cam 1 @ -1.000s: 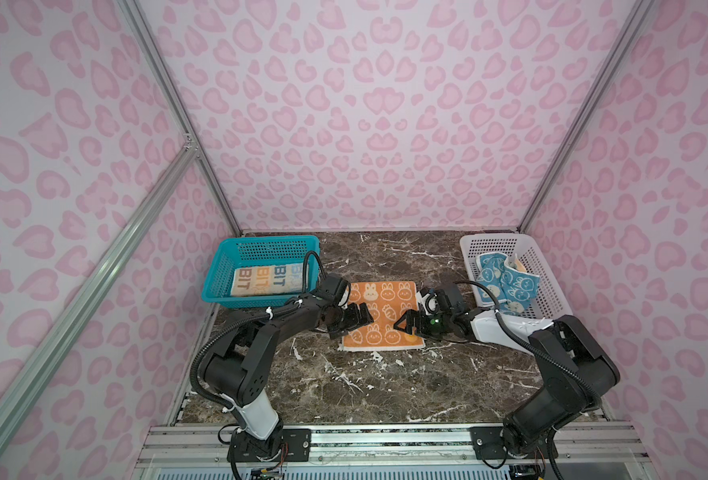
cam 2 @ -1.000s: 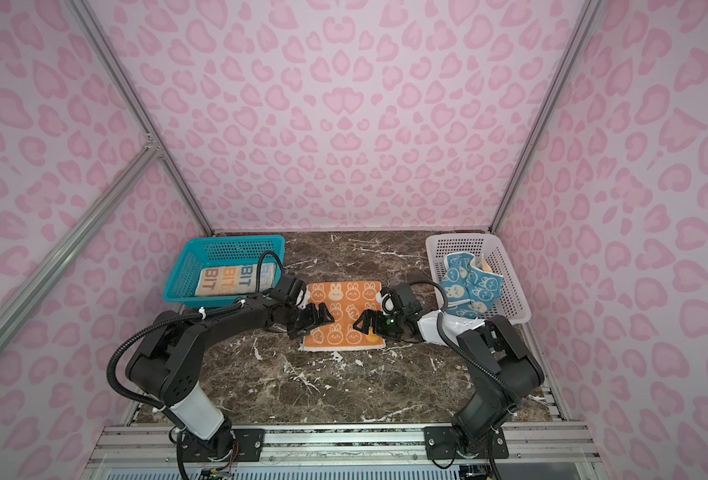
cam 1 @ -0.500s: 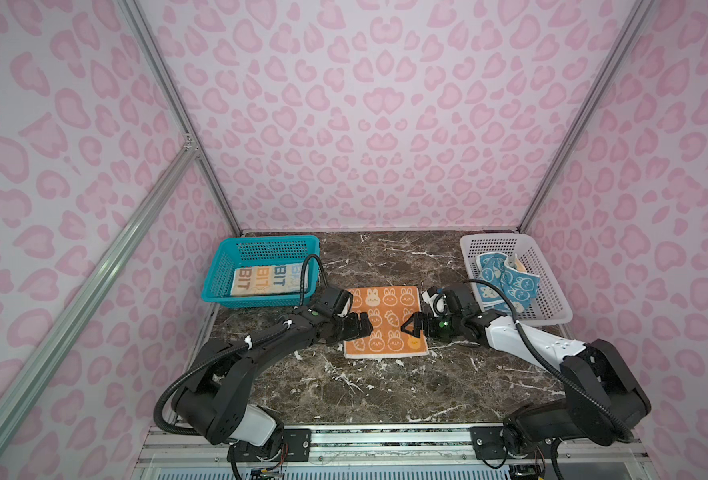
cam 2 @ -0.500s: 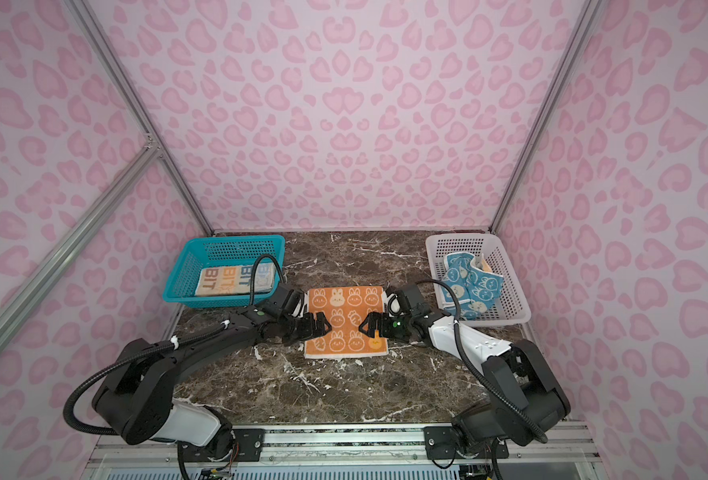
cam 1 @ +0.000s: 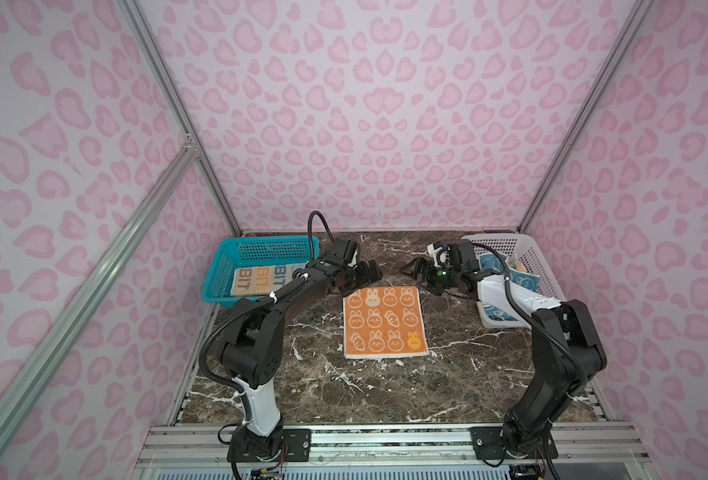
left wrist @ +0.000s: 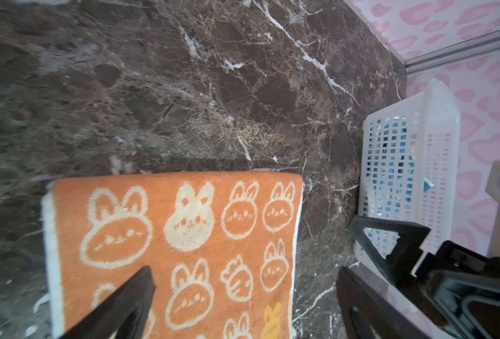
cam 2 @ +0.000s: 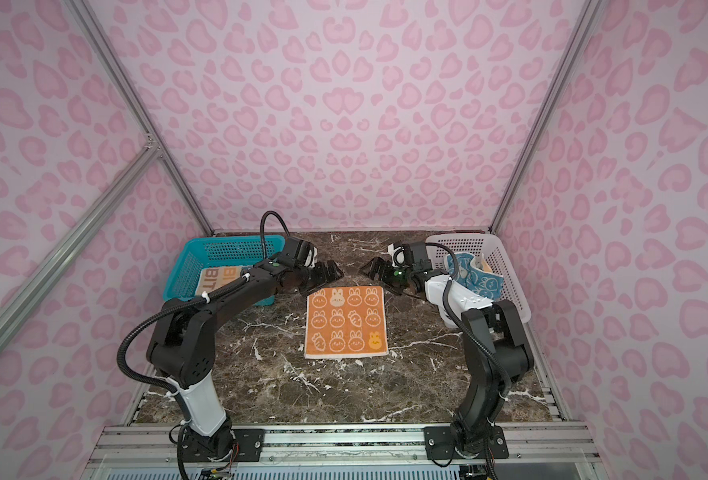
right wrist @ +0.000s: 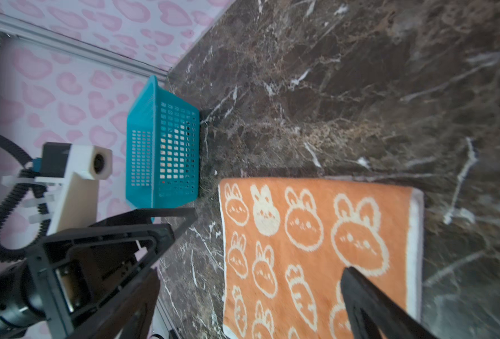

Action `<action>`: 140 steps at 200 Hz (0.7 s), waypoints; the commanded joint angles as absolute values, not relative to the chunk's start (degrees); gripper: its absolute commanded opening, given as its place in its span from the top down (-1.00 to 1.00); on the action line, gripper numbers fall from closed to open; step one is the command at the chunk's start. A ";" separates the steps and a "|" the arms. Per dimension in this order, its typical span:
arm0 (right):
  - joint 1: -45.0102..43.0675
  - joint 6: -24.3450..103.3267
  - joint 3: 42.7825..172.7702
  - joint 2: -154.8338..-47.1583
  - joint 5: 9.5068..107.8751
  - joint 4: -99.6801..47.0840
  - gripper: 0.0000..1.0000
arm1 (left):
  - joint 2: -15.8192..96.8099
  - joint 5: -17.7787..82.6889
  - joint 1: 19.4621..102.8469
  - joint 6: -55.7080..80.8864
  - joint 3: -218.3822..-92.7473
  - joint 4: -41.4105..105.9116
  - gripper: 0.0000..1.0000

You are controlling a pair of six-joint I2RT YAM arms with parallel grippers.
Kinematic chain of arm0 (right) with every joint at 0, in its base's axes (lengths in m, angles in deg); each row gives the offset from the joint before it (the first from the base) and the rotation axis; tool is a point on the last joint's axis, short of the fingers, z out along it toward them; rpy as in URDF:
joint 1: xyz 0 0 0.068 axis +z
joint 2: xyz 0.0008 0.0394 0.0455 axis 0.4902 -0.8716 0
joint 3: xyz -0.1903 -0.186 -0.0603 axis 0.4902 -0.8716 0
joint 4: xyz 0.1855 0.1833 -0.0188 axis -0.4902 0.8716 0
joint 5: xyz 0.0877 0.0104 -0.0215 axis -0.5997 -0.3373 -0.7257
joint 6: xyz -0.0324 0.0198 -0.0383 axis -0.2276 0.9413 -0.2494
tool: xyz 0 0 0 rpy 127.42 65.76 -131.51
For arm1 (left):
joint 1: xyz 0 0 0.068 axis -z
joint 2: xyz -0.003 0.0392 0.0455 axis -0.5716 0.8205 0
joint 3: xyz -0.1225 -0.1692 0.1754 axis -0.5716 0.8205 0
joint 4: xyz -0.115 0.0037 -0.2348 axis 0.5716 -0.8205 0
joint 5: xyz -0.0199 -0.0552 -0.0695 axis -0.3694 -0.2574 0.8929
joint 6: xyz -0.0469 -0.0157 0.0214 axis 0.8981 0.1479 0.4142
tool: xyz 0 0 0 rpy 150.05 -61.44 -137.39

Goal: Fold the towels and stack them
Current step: 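Move both grippers over the orange towel to its far edge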

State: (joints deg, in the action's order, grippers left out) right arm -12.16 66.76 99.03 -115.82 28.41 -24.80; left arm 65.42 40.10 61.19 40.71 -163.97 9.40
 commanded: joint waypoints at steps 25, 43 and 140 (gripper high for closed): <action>-12.07 81.20 99.30 -123.94 24.42 -43.72 -0.96 | 69.77 41.51 59.07 44.94 -164.45 12.55 -0.96; -11.64 83.80 99.34 -126.63 23.85 -47.80 -0.96 | 71.13 42.16 58.44 45.00 -163.90 13.65 -0.96; -12.49 83.57 95.63 -134.58 22.12 -54.54 -0.96 | 77.81 41.32 57.29 42.32 -162.76 13.54 -0.96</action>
State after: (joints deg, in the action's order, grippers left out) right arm -11.81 84.36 96.56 -133.03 23.23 -51.36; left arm 76.78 42.77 57.78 43.64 -164.03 14.58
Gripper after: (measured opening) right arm 0.982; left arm 0.978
